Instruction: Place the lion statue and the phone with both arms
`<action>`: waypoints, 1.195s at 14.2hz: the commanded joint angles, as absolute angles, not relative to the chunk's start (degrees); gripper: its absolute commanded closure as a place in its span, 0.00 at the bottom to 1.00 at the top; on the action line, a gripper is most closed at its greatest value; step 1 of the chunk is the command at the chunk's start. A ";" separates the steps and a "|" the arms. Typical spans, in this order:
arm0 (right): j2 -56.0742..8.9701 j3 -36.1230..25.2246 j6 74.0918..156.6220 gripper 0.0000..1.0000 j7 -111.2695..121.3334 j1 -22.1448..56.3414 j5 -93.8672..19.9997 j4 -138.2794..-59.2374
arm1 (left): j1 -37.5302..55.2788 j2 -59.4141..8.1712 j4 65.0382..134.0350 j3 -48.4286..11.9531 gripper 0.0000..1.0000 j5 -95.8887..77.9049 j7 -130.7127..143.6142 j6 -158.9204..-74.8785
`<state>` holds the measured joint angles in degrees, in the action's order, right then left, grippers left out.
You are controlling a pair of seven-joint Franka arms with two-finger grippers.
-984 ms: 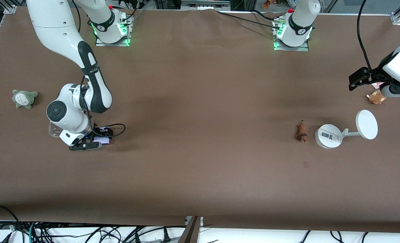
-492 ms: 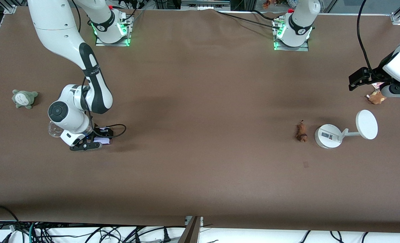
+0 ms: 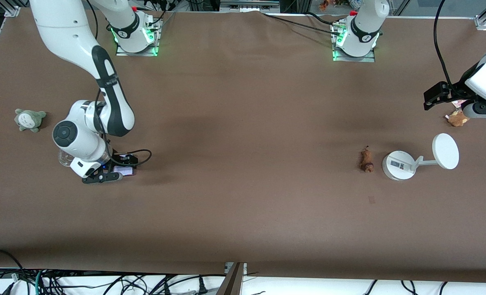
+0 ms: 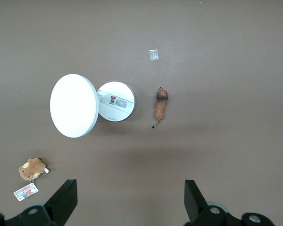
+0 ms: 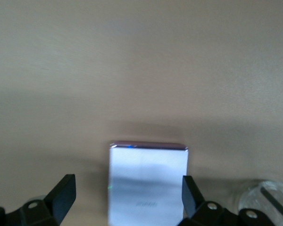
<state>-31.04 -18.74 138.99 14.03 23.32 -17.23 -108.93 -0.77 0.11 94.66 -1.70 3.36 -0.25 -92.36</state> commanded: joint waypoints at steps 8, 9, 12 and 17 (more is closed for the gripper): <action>-16.08 -24.17 94.45 0.01 9.77 23.12 -14.34 -89.87 | -0.53 -0.53 93.25 -1.41 0.00 1.93 -0.35 -91.32; -16.00 -24.26 89.70 0.01 8.80 23.03 -13.72 -85.82 | -0.53 -0.53 93.25 -1.41 0.00 1.93 -0.44 -91.32; -16.00 -24.26 78.26 0.01 5.72 23.29 -11.00 -76.93 | -0.53 -0.53 93.25 -1.41 0.00 1.93 -0.44 -91.41; -16.61 -23.29 73.39 0.01 3.96 25.66 -5.18 -71.37 | -0.53 -0.53 93.25 -1.41 0.00 1.93 -0.44 -91.32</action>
